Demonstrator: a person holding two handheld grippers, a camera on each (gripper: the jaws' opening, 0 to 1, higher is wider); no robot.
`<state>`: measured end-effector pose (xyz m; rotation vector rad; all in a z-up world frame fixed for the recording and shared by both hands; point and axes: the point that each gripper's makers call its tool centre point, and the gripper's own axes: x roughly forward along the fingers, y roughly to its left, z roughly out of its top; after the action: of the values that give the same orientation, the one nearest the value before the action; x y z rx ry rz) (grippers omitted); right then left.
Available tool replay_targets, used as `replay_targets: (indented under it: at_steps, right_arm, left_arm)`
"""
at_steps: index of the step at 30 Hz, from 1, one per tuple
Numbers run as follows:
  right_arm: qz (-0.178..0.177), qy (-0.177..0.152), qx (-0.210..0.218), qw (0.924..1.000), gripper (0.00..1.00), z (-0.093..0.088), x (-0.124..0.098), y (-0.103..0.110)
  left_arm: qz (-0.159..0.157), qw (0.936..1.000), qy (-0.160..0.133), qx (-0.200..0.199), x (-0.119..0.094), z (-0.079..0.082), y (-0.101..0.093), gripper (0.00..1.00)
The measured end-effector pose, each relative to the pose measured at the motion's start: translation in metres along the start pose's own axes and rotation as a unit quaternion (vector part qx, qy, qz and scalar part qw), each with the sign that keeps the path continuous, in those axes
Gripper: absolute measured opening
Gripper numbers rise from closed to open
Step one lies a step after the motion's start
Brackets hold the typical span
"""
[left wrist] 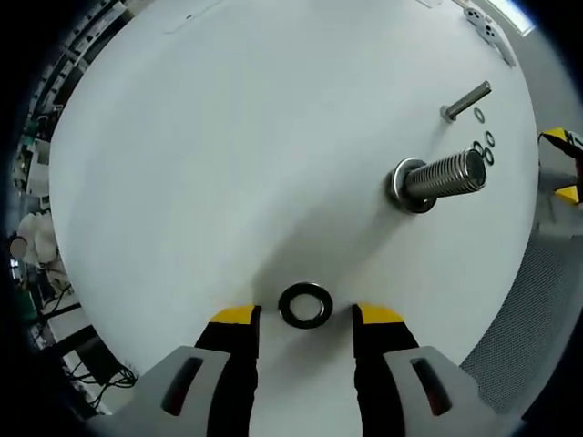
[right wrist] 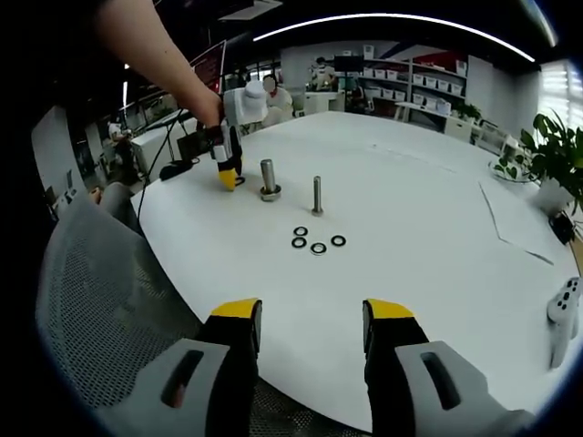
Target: Place the washer onto the threaded stud by aligning its center hole with the stud, sliding it down to the base, and recovering from edge contact or off-axis alignment until the washer reaches the visible bottom stop.
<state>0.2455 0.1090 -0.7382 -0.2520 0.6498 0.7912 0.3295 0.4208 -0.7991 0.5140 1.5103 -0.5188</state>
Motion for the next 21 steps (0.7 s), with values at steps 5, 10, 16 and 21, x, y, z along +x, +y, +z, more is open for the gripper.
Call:
replay_targets:
  at_steps: [5,10,16,21]
  right_arm:
    - [0.001,-0.001,-0.001,1.0000,0.47,0.0002,0.0000,0.0002]
    - [0.000,-0.001,0.000,1.0000,0.47,0.0005,-0.0003,0.0000]
    - [0.004,0.001,0.002,1.0000,0.47,-0.0003,0.0002,0.0013]
    - [0.004,0.001,0.003,1.0000,0.47,0.0001,0.0000,0.0016]
  left_arm:
    - [0.002,1.0000,0.004,-0.003,-0.0003,0.0000,-0.0002,0.39]
    - [0.003,1.0000,0.006,-0.007,-0.0012,-0.0001,-0.0015,0.39]
    - [0.003,1.0000,-0.004,-0.004,-0.0031,-0.0011,-0.0047,0.39]
    - [0.004,1.0000,-0.002,-0.007,-0.0027,-0.0007,-0.0052,0.37]
